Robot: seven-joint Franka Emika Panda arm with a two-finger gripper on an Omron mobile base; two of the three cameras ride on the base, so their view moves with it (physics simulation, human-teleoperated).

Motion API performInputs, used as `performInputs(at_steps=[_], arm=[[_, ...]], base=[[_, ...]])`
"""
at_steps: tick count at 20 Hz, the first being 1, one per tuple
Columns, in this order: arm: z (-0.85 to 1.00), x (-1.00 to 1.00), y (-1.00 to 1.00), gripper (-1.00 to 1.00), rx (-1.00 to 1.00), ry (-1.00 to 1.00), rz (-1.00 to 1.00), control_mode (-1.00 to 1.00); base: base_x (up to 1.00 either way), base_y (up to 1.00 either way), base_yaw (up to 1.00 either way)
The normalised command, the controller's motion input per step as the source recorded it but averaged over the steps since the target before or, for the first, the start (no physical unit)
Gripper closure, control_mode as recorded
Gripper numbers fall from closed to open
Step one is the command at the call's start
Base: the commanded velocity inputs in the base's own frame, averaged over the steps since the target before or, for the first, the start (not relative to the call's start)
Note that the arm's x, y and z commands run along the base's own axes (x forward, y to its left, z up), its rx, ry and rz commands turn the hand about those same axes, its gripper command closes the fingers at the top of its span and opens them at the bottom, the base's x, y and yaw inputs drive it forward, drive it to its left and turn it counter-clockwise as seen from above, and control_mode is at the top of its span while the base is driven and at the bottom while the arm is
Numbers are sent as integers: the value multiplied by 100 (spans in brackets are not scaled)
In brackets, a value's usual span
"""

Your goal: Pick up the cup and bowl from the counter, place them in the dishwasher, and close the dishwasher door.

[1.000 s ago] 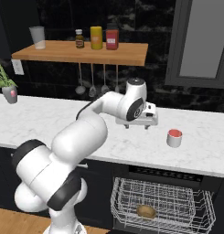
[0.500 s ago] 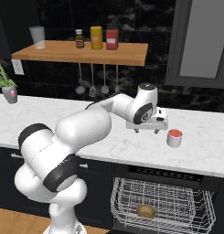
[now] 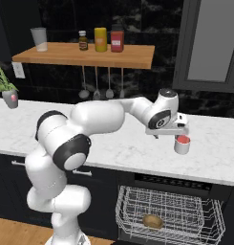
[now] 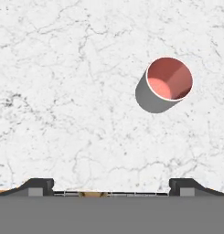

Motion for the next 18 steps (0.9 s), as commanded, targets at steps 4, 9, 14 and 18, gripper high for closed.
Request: performInputs(at_steps=[4, 9, 14, 18], arm=[[0, 69, -23, -100, 0, 3, 0, -100], [-1, 45, -4, -100, 0, 1, 0, -100], [-20, 20, -10, -100, 0, 0, 0, -100], [-44, 0, -16, -100, 0, 0, 0, -100]], base=[[0, 0, 0], [0, 0, 0], [0, 0, 0], [0, 0, 0]])
